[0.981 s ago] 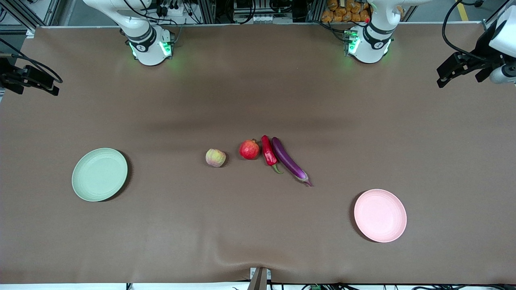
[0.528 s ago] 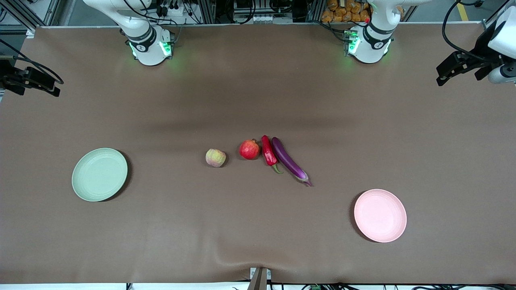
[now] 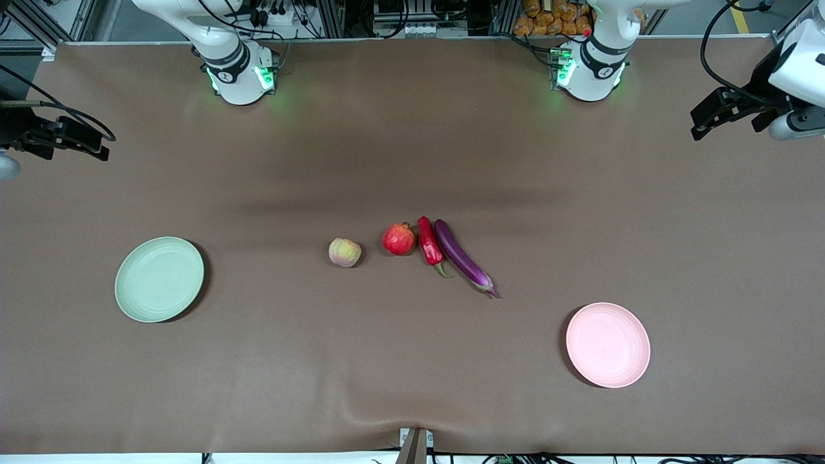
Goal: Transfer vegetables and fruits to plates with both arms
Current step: 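Reach the left gripper to the eggplant while the right gripper reaches the peach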
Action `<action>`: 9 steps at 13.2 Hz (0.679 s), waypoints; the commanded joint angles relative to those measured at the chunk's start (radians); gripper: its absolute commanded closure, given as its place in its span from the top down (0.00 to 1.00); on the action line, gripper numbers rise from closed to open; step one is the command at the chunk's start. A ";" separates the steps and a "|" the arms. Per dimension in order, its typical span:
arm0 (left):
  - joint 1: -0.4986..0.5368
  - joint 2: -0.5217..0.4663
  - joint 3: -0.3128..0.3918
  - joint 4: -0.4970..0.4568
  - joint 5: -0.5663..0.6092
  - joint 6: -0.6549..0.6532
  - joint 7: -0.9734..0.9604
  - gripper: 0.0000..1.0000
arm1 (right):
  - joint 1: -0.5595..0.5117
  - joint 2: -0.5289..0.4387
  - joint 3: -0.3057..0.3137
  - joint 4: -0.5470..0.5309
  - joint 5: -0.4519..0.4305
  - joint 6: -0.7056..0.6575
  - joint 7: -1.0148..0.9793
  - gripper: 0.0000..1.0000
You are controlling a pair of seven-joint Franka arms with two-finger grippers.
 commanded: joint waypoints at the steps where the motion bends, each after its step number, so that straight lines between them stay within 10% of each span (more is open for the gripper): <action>1: -0.006 0.041 -0.025 0.012 -0.028 -0.008 0.021 1.00 | 0.006 0.017 -0.003 0.017 0.005 -0.003 0.013 1.00; 9: -0.009 0.245 -0.193 0.013 -0.028 0.190 -0.161 1.00 | 0.019 0.057 -0.003 0.017 0.017 0.010 0.015 1.00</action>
